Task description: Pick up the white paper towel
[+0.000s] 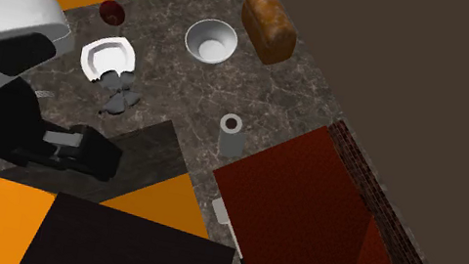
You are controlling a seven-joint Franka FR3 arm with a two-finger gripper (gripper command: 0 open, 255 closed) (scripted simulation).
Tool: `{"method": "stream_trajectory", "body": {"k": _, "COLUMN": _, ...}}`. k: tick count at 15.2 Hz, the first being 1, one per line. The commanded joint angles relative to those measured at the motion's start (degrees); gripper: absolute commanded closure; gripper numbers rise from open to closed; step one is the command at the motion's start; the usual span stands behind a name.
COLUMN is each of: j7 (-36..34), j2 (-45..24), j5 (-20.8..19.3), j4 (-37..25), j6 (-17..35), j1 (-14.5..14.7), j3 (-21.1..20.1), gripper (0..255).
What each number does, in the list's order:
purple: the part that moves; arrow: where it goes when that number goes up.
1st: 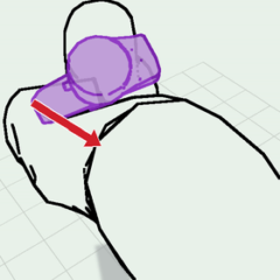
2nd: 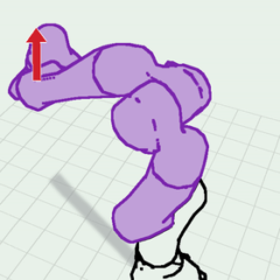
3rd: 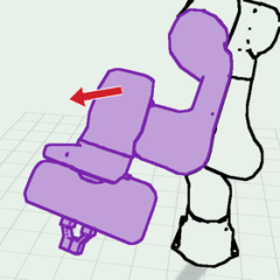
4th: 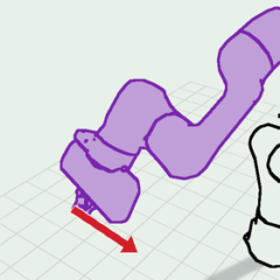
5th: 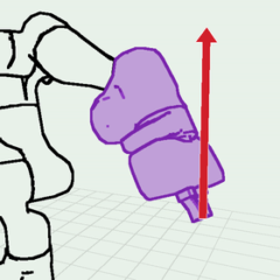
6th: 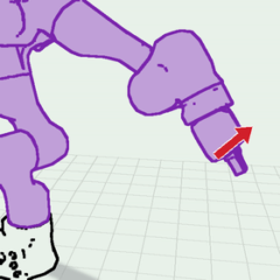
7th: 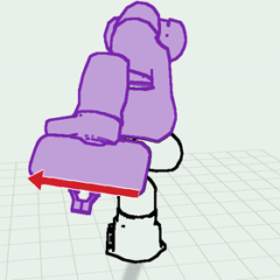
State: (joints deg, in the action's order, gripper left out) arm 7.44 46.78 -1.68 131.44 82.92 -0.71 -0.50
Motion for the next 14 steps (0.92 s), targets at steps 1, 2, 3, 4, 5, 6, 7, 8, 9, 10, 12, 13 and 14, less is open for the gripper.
{"method": "stream_trajectory", "body": {"k": 1, "j7": 0.0, "j2": 0.0, "j5": 0.0, "j4": 0.0, "j6": 0.0, "j1": 0.0, "j3": 0.0, "gripper": 0}}
{"method": "stream_trajectory", "body": {"k": 2, "j7": 0.5, "j2": -0.6, "j5": -0.3, "j4": 1.3, "j6": 2.0, "j1": -0.1, "j3": 0.4, "gripper": 0}}
{"method": "stream_trajectory", "body": {"k": 3, "j7": 1.1, "j2": -1.3, "j5": -0.7, "j4": 2.5, "j6": 4.1, "j1": -0.1, "j3": 0.9, "gripper": 0}}
{"method": "stream_trajectory", "body": {"k": 4, "j7": 1.6, "j2": -2.1, "j5": -1.0, "j4": 3.6, "j6": 6.2, "j1": -0.2, "j3": 1.3, "gripper": 0}}
{"method": "stream_trajectory", "body": {"k": 5, "j7": 2.1, "j2": -2.9, "j5": -1.3, "j4": 4.6, "j6": 8.2, "j1": -0.3, "j3": 1.8, "gripper": 0}}
{"method": "stream_trajectory", "body": {"k": 6, "j7": 2.6, "j2": -3.9, "j5": -1.7, "j4": 5.6, "j6": 10.3, "j1": -0.3, "j3": 2.2, "gripper": 0}}
{"method": "stream_trajectory", "body": {"k": 7, "j7": 3.1, "j2": -4.9, "j5": -2.0, "j4": 6.4, "j6": 12.4, "j1": -0.4, "j3": 2.7, "gripper": 0}}
{"method": "stream_trajectory", "body": {"k": 8, "j7": 3.6, "j2": -6.1, "j5": -2.3, "j4": 7.2, "j6": 14.6, "j1": -0.5, "j3": 3.2, "gripper": 0}}
{"method": "stream_trajectory", "body": {"k": 9, "j7": 4.1, "j2": -7.3, "j5": -2.5, "j4": 7.9, "j6": 16.7, "j1": -0.6, "j3": 3.6, "gripper": 0}}
{"method": "stream_trajectory", "body": {"k": 10, "j7": 4.6, "j2": -8.6, "j5": -2.8, "j4": 8.6, "j6": 18.8, "j1": -0.7, "j3": 4.1, "gripper": 0}}
{"method": "stream_trajectory", "body": {"k": 12, "j7": 5.6, "j2": -11.5, "j5": -3.3, "j4": 9.5, "j6": 23.0, "j1": -0.8, "j3": 5.0, "gripper": 0}}
{"method": "stream_trajectory", "body": {"k": 13, "j7": 6.1, "j2": -13.1, "j5": -3.5, "j4": 9.9, "j6": 25.1, "j1": -0.8, "j3": 5.5, "gripper": 0}}
{"method": "stream_trajectory", "body": {"k": 14, "j7": 6.6, "j2": -14.7, "j5": -3.7, "j4": 10.2, "j6": 27.2, "j1": -0.9, "j3": 5.9, "gripper": 0}}
